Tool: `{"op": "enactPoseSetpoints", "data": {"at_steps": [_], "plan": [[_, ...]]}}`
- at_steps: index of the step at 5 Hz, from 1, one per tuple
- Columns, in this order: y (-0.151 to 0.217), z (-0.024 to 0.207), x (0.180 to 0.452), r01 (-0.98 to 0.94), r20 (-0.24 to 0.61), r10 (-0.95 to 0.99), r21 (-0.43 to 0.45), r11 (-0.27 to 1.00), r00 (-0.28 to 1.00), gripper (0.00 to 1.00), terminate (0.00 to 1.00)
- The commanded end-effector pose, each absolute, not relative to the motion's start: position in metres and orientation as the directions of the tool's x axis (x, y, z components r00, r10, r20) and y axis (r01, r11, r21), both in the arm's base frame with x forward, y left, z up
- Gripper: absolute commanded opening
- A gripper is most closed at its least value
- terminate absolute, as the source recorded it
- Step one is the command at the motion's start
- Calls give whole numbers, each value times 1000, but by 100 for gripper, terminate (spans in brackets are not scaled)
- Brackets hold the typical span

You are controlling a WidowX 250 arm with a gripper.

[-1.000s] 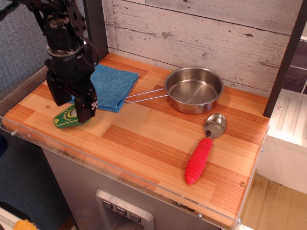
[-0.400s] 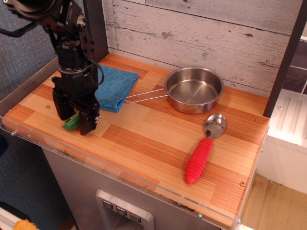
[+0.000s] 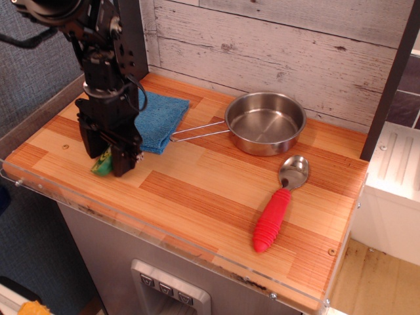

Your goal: Put the pepper inside the pan.

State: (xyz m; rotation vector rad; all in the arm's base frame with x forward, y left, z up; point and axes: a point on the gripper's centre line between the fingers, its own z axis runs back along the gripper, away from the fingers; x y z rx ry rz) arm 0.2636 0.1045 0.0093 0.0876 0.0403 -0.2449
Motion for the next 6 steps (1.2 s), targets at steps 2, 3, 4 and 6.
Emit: {"op": "enactPoseSetpoints", "data": {"at_steps": [2, 3, 4, 6], "plan": [[34, 118, 280, 255, 156, -268, 100, 962, 951, 0, 0], [2, 115, 311, 255, 154, -269, 103, 961, 951, 0, 0], [-25, 93, 357, 222, 112, -231, 89, 971, 967, 0, 0], [-29, 69, 386, 178, 92, -185, 85, 980, 978, 0, 0]]}}
